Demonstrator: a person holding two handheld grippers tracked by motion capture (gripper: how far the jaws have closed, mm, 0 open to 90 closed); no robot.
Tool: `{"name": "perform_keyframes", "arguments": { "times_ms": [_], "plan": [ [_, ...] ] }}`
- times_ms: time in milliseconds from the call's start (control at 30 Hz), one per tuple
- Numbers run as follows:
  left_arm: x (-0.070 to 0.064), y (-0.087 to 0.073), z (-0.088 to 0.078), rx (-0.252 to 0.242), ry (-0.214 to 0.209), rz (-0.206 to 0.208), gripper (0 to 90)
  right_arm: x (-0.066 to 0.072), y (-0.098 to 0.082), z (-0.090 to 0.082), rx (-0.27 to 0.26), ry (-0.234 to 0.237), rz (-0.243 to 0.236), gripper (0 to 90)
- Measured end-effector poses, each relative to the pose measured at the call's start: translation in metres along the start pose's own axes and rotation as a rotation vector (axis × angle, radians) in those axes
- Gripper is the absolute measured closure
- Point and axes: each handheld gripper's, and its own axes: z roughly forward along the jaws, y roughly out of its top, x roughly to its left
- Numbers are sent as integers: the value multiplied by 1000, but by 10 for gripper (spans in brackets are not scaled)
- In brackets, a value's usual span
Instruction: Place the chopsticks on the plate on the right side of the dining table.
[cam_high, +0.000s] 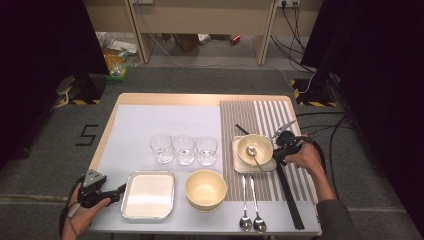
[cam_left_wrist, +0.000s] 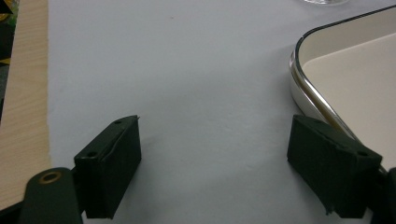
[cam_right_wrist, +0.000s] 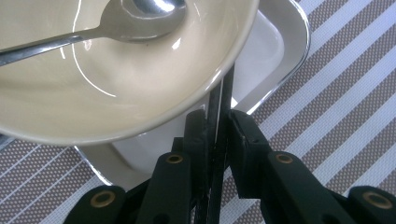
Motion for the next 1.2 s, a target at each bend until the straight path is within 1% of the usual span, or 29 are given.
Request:
{"name": "perform_keyframes", "arguments": {
  "times_ms": [33,100,167,233,267,300,333,367,400,433,467,500,533,567,600,633,667,700,733,767,833,900,933,967,1200],
  "plan": [
    [0,0,0,0,0,1,166,-2,1,1,-15,2,-25,778],
    [0,0,0,0,0,0,166,-3,1,2,-17,4,-37,775],
    [0,0,0,-1,0,0,166,-4,1,2,-21,4,-36,769],
    [0,0,0,0,0,1,166,-2,0,1,-17,5,-21,744],
    [0,0,0,0,0,2,166,-3,0,1,-21,-1,-27,742],
    [0,0,0,0,1,3,166,-1,-1,-1,-19,-4,-10,737],
    [0,0,0,0,2,3,166,-1,-1,-2,-25,-7,-10,730],
    [0,0,0,0,3,4,166,-1,-3,-4,-20,-9,0,724],
    [-1,0,1,-11,8,4,166,-1,-4,-5,-21,-7,2,719],
    [0,0,-1,3,1,6,166,-1,-5,-6,-26,-10,3,714],
    [-1,0,1,-10,8,3,166,0,-7,-7,-27,-8,6,707],
    [0,0,0,-1,3,4,166,0,-9,-8,-26,-13,1,700],
    [-1,0,1,-9,8,4,166,2,-10,-8,-20,-17,12,698],
    [0,0,0,-2,3,5,166,3,-12,-8,-10,-22,14,698],
    [0,0,0,-1,3,6,166,3,-13,-8,-6,-26,7,698],
    [-1,0,1,-11,9,3,166,3,-15,-8,6,-31,5,698],
    [-1,0,1,-11,9,3,166,3,-16,-7,4,-30,-4,699],
    [0,0,0,0,2,3,166,3,-17,-6,12,-25,-5,709],
    [0,0,0,0,1,2,166,2,-18,-6,13,-31,-9,713],
    [0,0,0,0,0,0,165,3,-18,-6,18,-28,-4,723],
    [0,0,0,0,1,0,165,2,-18,-5,13,-20,-17,746],
    [0,0,0,0,0,-1,165,0,-18,-5,17,-29,-26,756],
    [0,0,0,0,0,-1,165,-2,-18,-5,14,-32,-42,759],
    [0,0,0,1,0,-1,165,-2,-18,-6,20,-30,-32,765],
    [0,0,0,0,1,-1,165,-7,-19,-4,11,-10,-85,778]
  ]
}}
